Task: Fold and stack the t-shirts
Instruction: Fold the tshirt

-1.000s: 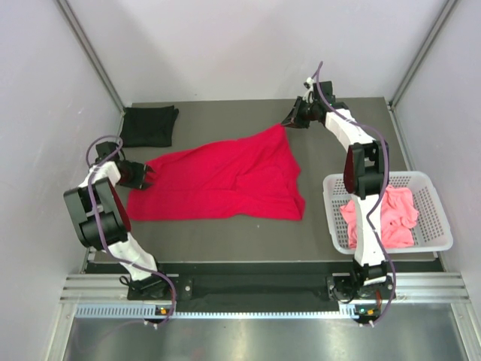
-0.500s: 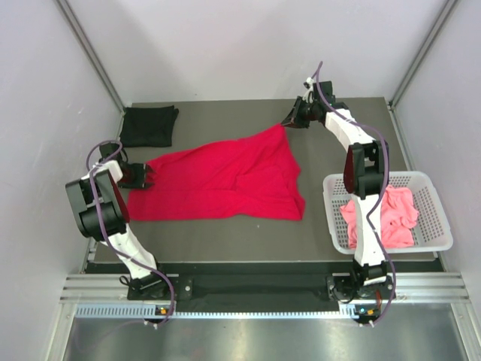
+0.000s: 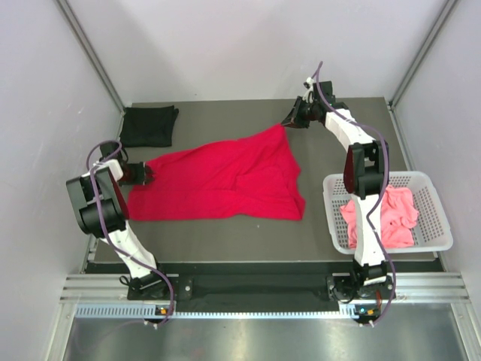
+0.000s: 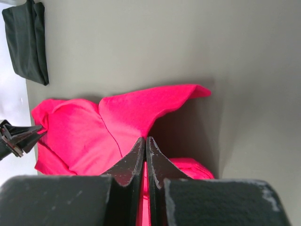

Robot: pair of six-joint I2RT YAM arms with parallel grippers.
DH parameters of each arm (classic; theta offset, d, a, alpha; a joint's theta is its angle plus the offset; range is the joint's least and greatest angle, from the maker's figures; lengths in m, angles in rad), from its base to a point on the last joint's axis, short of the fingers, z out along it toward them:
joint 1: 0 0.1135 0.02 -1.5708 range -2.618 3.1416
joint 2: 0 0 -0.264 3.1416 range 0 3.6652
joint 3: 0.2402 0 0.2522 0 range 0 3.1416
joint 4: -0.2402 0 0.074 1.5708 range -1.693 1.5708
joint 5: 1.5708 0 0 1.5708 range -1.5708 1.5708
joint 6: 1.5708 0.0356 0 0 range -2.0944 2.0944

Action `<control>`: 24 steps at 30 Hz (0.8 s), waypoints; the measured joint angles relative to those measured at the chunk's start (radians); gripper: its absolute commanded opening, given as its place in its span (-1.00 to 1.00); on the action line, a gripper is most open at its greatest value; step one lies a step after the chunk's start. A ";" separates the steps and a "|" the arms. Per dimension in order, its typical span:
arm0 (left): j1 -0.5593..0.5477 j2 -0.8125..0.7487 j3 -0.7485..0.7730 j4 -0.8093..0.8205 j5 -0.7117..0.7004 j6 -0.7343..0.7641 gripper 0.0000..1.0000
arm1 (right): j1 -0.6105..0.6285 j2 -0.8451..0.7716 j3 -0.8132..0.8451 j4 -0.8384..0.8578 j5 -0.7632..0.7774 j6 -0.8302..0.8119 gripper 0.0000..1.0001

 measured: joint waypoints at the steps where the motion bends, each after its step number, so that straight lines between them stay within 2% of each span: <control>1: -0.001 0.002 0.001 0.001 0.000 0.000 -0.57 | 0.002 0.000 0.000 0.000 0.000 0.000 -1.00; 3: -0.001 0.004 0.001 0.005 0.000 -0.001 -0.73 | 0.003 0.000 0.000 0.000 0.000 0.000 -1.00; 4: -0.001 0.005 0.001 0.007 0.001 -0.002 -0.95 | 0.004 0.000 0.000 0.000 0.000 0.000 -1.00; 5: -0.001 0.005 0.002 0.008 0.002 -0.003 -1.00 | 0.004 0.000 0.000 0.000 0.000 0.000 -1.00; 10: -0.001 0.018 0.049 0.005 0.017 0.039 -1.00 | 0.004 0.002 0.012 -0.006 0.000 0.000 -1.00; 18: 0.010 0.040 0.243 -0.027 0.026 0.248 -1.00 | 0.004 0.002 0.019 -0.016 0.007 -0.008 -1.00; 24: 0.053 0.047 0.298 -0.046 0.027 0.369 -1.00 | 0.004 -0.022 -0.046 -0.018 0.026 -0.011 -1.00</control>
